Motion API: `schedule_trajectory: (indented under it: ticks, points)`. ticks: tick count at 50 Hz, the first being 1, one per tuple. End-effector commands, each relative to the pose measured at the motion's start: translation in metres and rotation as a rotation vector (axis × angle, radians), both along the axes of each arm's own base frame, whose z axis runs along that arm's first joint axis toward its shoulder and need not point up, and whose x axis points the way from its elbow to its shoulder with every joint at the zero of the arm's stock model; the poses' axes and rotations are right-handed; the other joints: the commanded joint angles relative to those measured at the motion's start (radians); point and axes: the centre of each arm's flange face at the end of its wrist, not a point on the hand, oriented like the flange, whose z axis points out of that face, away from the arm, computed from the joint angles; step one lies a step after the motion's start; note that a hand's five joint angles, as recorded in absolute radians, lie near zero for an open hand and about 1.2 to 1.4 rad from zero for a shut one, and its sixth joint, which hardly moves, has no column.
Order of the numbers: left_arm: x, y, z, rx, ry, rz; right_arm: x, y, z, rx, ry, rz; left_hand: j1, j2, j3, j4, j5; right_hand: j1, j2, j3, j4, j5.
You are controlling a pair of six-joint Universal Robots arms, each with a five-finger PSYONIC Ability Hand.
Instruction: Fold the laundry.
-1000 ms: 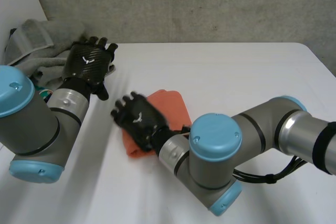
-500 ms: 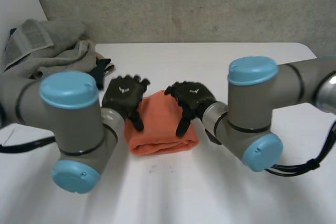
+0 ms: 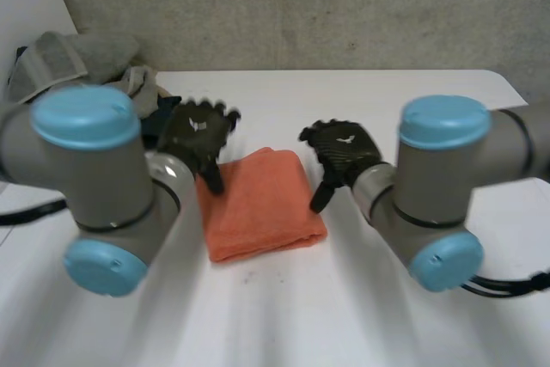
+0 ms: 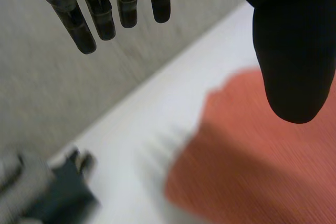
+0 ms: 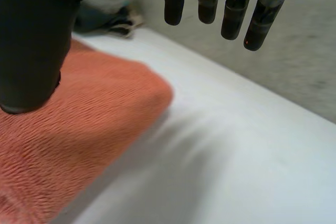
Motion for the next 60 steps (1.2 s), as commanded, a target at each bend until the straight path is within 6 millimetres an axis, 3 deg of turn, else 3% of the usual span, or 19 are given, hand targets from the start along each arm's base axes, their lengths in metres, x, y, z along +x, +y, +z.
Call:
schedule_trajectory:
  ticks: [1, 5, 10, 21, 27, 32, 38, 42, 45, 47, 51, 54, 55, 60]
  points:
    - [-0.004, -0.003, 0.029, -0.057, 0.073, -0.194, -0.027, 0.014, -0.019, 0.076, -0.073, -0.075, 0.043, 0.034, 0.026, 0.035, 0.017, -0.042, -0.054, -0.037, -0.059, -0.061]
    - [-0.007, 0.000, 0.028, -0.033, 0.083, -0.300, -0.025, 0.020, -0.037, 0.160, -0.099, -0.050, 0.046, 0.037, 0.029, 0.038, 0.020, -0.042, -0.054, -0.037, -0.059, -0.061]
    - [-0.001, -0.005, 0.027, -0.021, 0.086, -0.285, -0.016, 0.023, -0.061, 0.282, -0.171, 0.004, 0.049, 0.040, 0.032, 0.041, 0.023, -0.020, -0.033, -0.015, -0.037, -0.039]
    - [-0.003, -0.001, 0.024, -0.009, 0.084, -0.295, 0.006, 0.016, -0.085, 0.302, -0.201, 0.041, 0.049, 0.040, 0.032, 0.041, 0.023, 0.123, 0.111, 0.129, 0.106, 0.105]
    - [-0.004, 0.000, 0.023, -0.006, 0.083, -0.298, 0.014, 0.012, -0.089, 0.295, -0.208, 0.053, 0.049, 0.040, 0.032, 0.041, 0.023, 0.481, 0.469, 0.487, 0.464, 0.463]
    - [-0.003, 0.000, 0.023, -0.005, 0.084, -0.297, 0.020, 0.005, -0.085, 0.284, -0.246, 0.052, 0.049, 0.040, 0.032, 0.041, 0.023, 1.178, 1.166, 1.184, 1.161, 1.160]
    - [-0.004, 0.000, 0.023, -0.005, 0.084, -0.298, 0.027, -0.011, -0.070, 0.249, -0.336, 0.027, 0.049, 0.040, 0.032, 0.041, 0.023, 1.180, 1.167, 1.185, 1.163, 1.161]
    - [-0.004, 0.000, 0.023, -0.005, 0.084, -0.298, 0.027, -0.036, -0.054, 0.163, -0.372, -0.047, 0.049, 0.040, 0.032, 0.041, 0.023, 1.180, 1.167, 1.185, 1.163, 1.161]
    - [-0.004, 0.000, 0.023, -0.008, 0.085, -0.298, 0.012, -0.074, -0.045, 0.095, -0.397, -0.154, 0.049, 0.040, 0.032, 0.041, 0.023, 1.180, 1.167, 1.185, 1.163, 1.161]
    - [-0.004, 0.000, 0.023, -0.008, 0.085, -0.297, -0.015, -0.111, -0.041, 0.051, -0.412, -0.252, 0.049, 0.040, 0.032, 0.041, 0.023, 1.180, 1.167, 1.185, 1.163, 1.161]
    - [-0.004, -0.001, 0.025, -0.013, 0.088, -0.297, -0.046, -0.153, -0.038, 0.001, -0.430, -0.350, 0.049, 0.040, 0.032, 0.041, 0.023, 1.180, 1.167, 1.185, 1.163, 1.161]
    - [-0.005, -0.002, 0.028, -0.023, 0.092, -0.297, -0.063, -0.174, -0.038, -0.036, -0.440, -0.418, 0.049, 0.040, 0.032, 0.041, 0.023, 1.180, 1.167, 1.185, 1.163, 1.161]
    - [-0.005, -0.003, 0.028, -0.027, 0.093, -0.297, -0.081, -0.191, -0.037, -0.071, -0.438, -0.484, 0.049, 0.040, 0.032, 0.041, 0.023, 1.180, 1.167, 1.185, 1.163, 1.161]
    - [-0.008, -0.005, 0.032, -0.043, 0.099, -0.302, -0.129, -0.230, -0.035, -0.170, -0.387, -0.643, 0.049, 0.040, 0.032, 0.041, 0.023, 1.180, 1.167, 1.185, 1.163, 1.161]
